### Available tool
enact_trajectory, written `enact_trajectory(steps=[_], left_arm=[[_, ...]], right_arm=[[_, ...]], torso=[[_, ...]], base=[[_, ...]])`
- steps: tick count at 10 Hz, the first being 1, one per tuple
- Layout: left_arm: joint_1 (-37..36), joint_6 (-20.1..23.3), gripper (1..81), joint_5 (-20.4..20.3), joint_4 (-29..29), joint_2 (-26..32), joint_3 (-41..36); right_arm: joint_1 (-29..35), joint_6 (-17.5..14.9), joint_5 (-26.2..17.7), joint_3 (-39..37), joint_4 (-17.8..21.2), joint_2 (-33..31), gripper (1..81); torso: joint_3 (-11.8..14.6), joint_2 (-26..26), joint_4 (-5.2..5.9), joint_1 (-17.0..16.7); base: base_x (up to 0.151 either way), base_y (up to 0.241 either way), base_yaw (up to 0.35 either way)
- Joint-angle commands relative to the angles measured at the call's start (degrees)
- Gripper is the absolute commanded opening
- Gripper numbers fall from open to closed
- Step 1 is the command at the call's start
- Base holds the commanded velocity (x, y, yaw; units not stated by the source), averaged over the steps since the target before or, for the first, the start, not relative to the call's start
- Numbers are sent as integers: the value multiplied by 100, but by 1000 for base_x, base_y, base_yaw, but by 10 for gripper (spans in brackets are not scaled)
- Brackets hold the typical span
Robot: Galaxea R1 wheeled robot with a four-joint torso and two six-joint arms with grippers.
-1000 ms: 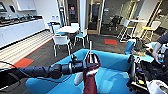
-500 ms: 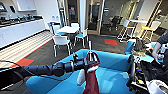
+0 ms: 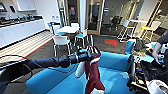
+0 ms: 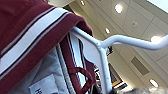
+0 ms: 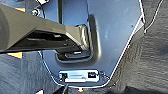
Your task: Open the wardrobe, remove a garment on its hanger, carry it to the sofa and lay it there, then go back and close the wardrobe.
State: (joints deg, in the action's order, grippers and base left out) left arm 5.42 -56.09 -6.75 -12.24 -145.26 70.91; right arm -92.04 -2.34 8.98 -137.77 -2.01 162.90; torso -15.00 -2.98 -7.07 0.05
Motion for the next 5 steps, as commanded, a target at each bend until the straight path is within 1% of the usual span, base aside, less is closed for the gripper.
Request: enact_trajectory(steps=[1, 2, 3, 4, 5], left_arm=[[-1276, -104, 10, -300, -156, -529, 439], [-1294, -104, 10, -291, -147, -687, 563], [-1302, -104, 10, -248, -147, -794, 635], [-1311, -113, 10, -151, -156, -908, 678], [-1329, -122, 10, -151, -156, -1057, 791]], right_arm=[[58, -12, -363, 32, -80, -80, 811], [66, -20, -362, 32, -80, -80, 811], [67, -12, -362, 32, -80, -80, 811], [67, -12, -362, 32, -80, -80, 811], [84, -12, -362, 6, -71, -80, 811]], torso=[[0, 0, 0, 0], [0, 0, 375, 2], [0, 0, 556, 2], [-2, 0, 634, 2], [-2, 0, 234, 2]], base=[[0, 0, 0], [0, 0, 0], [0, 0, 0], [0, 0, 0], [0, 0, 0]])
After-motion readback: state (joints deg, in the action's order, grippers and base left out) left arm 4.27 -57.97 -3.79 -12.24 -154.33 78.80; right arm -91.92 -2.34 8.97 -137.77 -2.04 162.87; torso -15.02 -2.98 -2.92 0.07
